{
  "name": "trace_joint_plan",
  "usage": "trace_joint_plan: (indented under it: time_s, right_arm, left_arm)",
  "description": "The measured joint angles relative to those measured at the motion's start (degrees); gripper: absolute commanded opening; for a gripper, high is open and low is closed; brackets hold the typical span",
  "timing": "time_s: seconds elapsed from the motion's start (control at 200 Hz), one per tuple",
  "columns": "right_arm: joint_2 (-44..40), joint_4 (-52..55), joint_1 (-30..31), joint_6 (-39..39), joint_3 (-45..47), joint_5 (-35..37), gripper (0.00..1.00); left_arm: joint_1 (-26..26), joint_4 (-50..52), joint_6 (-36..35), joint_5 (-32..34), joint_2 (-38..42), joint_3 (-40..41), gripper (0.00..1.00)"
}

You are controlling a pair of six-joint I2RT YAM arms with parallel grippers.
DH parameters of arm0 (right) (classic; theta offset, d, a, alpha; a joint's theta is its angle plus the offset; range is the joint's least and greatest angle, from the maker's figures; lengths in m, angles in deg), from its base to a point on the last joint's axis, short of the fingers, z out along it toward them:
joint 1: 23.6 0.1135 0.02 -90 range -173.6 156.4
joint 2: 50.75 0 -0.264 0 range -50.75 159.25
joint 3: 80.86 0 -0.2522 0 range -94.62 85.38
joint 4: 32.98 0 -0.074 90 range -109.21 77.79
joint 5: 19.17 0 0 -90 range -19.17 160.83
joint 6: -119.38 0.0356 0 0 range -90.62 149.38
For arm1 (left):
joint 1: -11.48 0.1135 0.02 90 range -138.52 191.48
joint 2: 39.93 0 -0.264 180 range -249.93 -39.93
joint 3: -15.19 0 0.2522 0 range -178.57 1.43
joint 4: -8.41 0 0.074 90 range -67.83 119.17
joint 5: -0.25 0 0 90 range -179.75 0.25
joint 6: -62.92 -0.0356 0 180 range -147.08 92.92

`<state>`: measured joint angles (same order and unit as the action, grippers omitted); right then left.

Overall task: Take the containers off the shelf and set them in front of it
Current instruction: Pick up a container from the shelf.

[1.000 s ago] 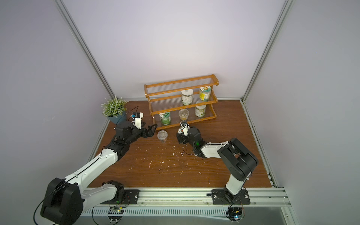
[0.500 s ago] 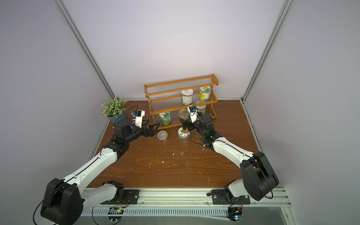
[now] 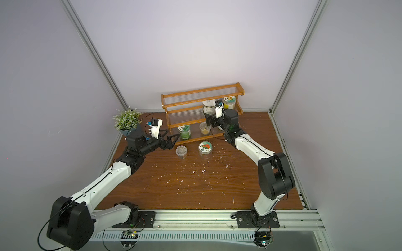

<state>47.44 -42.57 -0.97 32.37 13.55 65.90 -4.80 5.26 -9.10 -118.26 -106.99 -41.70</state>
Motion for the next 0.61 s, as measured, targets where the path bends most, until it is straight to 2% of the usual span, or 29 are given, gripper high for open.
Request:
trace_joint_plan:
  time_s: [0.265,0.605]
  right_arm:
    - [9.05,2.05,-1.57,-0.02,-9.03,-1.62,0.99]
    - [16.24,4.07,-2.25,0.0,-18.69,-3.08,0.99]
  left_arm:
    - [0.0,0.26,-0.22,-0.22,-0.94,-0.42,1.0]
    - [0.0,0.52,-0.72,-0.66,-2.14,-1.2,1.0]
